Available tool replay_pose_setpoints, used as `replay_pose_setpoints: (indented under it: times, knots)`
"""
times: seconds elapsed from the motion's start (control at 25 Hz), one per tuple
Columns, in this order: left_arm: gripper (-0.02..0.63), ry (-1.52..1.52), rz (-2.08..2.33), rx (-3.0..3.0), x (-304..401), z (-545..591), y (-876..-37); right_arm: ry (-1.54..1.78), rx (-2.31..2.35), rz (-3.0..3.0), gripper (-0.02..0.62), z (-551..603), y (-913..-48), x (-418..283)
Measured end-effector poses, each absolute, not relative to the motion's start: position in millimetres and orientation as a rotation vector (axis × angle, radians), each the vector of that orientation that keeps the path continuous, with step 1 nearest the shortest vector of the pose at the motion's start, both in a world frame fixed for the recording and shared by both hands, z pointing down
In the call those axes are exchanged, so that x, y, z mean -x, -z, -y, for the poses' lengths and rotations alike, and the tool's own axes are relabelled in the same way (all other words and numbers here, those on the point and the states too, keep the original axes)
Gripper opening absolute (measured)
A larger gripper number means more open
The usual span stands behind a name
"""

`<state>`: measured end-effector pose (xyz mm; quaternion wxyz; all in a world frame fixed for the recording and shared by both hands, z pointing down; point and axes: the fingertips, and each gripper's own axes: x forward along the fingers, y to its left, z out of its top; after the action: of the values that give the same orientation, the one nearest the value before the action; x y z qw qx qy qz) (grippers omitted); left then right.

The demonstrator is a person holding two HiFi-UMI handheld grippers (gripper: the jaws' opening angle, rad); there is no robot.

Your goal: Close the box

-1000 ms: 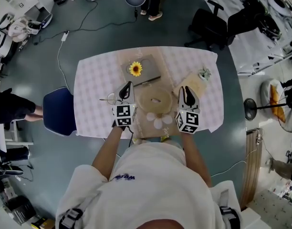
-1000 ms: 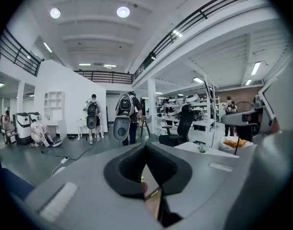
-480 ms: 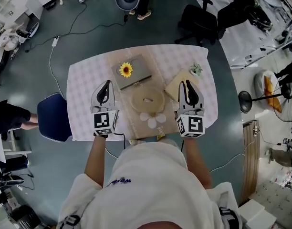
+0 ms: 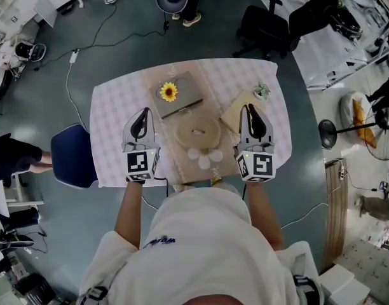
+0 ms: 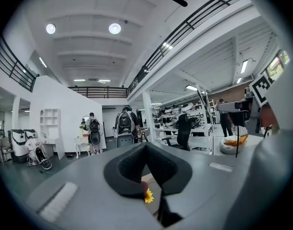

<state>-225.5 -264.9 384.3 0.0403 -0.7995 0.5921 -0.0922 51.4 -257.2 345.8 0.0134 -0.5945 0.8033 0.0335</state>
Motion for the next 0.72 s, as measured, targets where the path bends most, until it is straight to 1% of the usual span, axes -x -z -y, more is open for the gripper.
replay_pose_setpoints:
  times: [0.16, 0.36, 0.44, 0.48, 0.72]
  knots:
    - [0.0, 0.273, -1.812, 2.454, 224.5, 262.0, -381.8, -0.131, 1.852, -2.511, 0.031, 253.6, -344.0, -48.4]
    - [0.0, 0.259, -1.806, 2.465, 222.7, 259.6, -380.7, -0.162, 1.851, -2.523, 0.028, 250.5, -341.4, -44.2]
    - [0.0, 0.257, -1.807, 2.468, 222.5, 258.5, -380.3, -0.148, 1.839, -2.536, 0.024, 250.2, -342.5, -42.5]
    - [0.0, 0.255, -1.807, 2.468, 222.4, 258.2, -379.9, -0.127, 1.823, -2.549, 0.002, 250.3, -343.2, -41.0]
    - [0.0, 0.246, -1.806, 2.47, 220.9, 255.4, -380.4, -0.068, 1.774, -2.591, 0.002, 248.6, -347.7, -35.7]
